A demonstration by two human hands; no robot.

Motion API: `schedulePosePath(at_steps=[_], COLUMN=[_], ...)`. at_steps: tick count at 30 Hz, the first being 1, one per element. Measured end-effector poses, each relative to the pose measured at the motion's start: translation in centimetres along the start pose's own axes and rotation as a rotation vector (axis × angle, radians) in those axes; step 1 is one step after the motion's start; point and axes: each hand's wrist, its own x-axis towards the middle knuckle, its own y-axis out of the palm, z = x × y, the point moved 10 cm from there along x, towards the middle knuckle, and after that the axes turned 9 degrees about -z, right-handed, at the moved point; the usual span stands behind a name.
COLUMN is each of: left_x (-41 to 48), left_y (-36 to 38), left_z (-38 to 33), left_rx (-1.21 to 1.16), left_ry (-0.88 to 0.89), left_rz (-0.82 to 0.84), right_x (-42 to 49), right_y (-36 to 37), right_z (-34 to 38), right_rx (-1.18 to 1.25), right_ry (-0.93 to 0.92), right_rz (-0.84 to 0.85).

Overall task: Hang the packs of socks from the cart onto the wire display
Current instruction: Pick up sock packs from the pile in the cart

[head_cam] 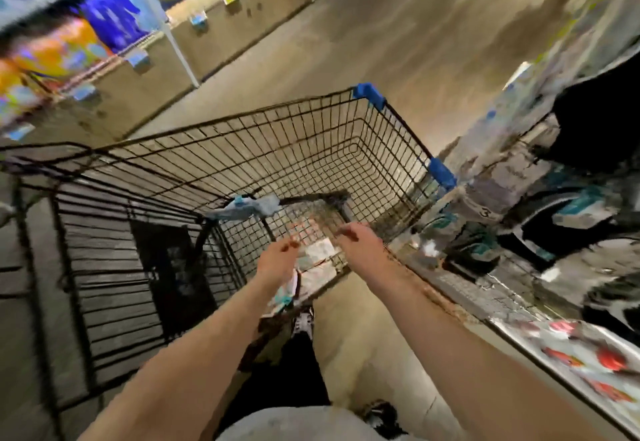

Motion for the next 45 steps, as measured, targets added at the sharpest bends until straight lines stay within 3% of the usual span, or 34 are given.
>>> schedulePosePath(at_steps=[3,7,11,19,26,28,32,35,37,41,45], left_x=[3.4,7.8,13.2,21.3,25.9,26.4,26.1,25.3,24.6,23.7,23.6], left_y=[-1.4,-3.1,-4.9,-5.2,-3.6,-3.0,-2.0,-1.2,-0.7,0.1,0.1], left_z=[3.9,6.7,9.6,16.8,21.9,23.2,24.5,23.8,23.8,24.0,24.0], left_rx=[-0.02,-0.111,-0.118,-0.391,-0.456,-0.457,-0.474,-0.523,-0.521,-0.45,-0.442], left_ry=[-0.099,-0.192,-0.235,-0.426,-0.465,-0.468,-0.508,-0.537,-0.545,-0.534,-0.543], left_rz=[-0.009,-0.044,-0.08,-0.166,-0.203,-0.205,-0.196,-0.157,-0.141,-0.102,-0.092], right_x=[3.4,7.6,11.3,18.8,24.0,24.6,24.3,21.5,19.9,17.6,19.1], right_y=[4.7,12.4,19.9,33.5,42.0,42.5,38.6,35.7,35.4,37.1,35.7], right_z=[2.1,5.2,7.0,4.8,0.2,-1.0,-1.9,-3.0,-4.8,-7.1,-1.2], right_rx=[-0.174,-0.109,-0.019,0.019,0.057,0.097,0.209,0.228,0.088,-0.193,-0.29], right_ry=[-0.01,0.025,0.103,0.173,0.35,0.379,0.341,0.325,0.289,0.304,-0.11], right_rz=[0.063,0.226,0.274,0.327,0.444,0.37,-0.022,-0.145,-0.089,0.244,0.115])
